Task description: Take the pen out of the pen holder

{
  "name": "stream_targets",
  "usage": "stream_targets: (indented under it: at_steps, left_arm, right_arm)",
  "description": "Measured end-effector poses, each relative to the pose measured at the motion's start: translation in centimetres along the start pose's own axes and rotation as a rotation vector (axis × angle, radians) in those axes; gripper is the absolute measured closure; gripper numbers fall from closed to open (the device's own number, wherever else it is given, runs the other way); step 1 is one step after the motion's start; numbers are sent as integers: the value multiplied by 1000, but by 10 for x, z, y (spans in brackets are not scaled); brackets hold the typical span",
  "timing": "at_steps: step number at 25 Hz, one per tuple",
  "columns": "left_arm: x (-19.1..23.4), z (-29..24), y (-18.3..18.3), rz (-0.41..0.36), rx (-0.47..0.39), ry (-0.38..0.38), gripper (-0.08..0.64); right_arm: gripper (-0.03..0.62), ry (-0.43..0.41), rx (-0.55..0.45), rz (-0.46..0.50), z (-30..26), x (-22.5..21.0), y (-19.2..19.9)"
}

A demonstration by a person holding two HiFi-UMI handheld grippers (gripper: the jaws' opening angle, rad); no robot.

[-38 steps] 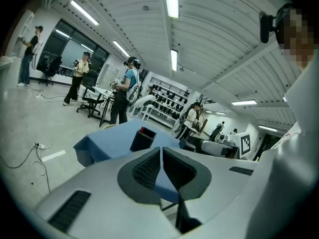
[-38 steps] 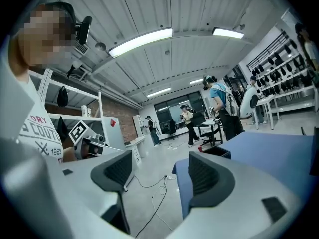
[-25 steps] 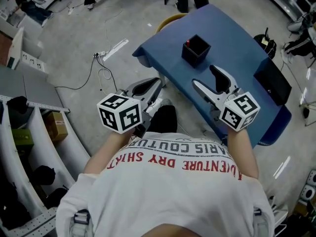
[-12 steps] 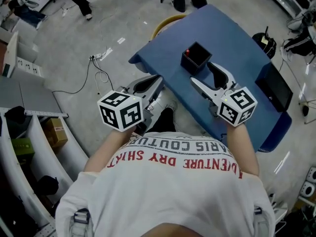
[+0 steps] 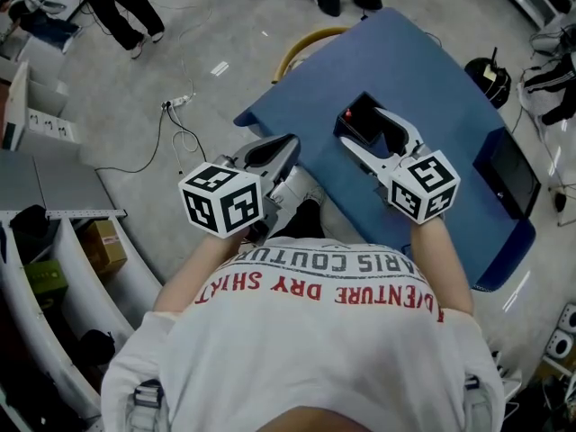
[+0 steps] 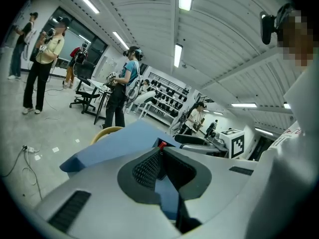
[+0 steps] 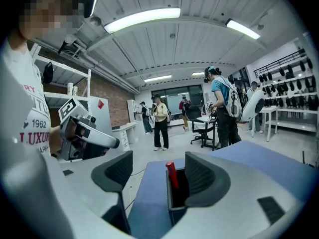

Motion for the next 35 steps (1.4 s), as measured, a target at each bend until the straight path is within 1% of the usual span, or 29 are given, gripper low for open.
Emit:
stream_targets:
  at_steps: [5, 7, 9, 13, 17, 21, 23, 30, 35]
  left_arm:
    - [11, -9, -8, 3, 9, -7, 521]
    - [15, -11, -9, 2, 13, -8, 520]
    - [18, -13, -10, 5, 17, -10, 520]
    - [21, -18, -13, 7, 22, -4, 520]
    - [21, -23, -14, 1, 26, 9, 522]
    - [22, -25, -12, 11, 35, -1, 520]
    - [21, -24, -11, 11, 37, -1, 520]
    - [27, -14, -8, 15, 34, -6, 522]
    - [27, -12, -8, 19, 29, -15, 520]
  right_arm:
    - [259, 10, 63, 68, -19, -9, 7]
    - [274, 19, 85, 84, -23, -11, 11]
    - [298, 23, 101, 93, -27, -12, 14]
    - [325, 24, 135, 129, -32, -13, 17]
    - [400, 46, 187, 187, -34, -15, 21]
    - [414, 50, 247, 246, -34, -13, 21]
    - [435, 50, 271, 284, -36, -9, 21]
    - [510, 42, 294, 305, -45, -2, 20]
    - [528, 49, 300, 311, -44, -5, 20]
Point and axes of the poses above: the fingertips, and each gripper's own axes: z backward along the fingers, x to its left, y out of its underside, the point moved 3 cm from there along z, backward along the fingers, and after that the axes turned 9 degrees about z, right-handed, at the moved point
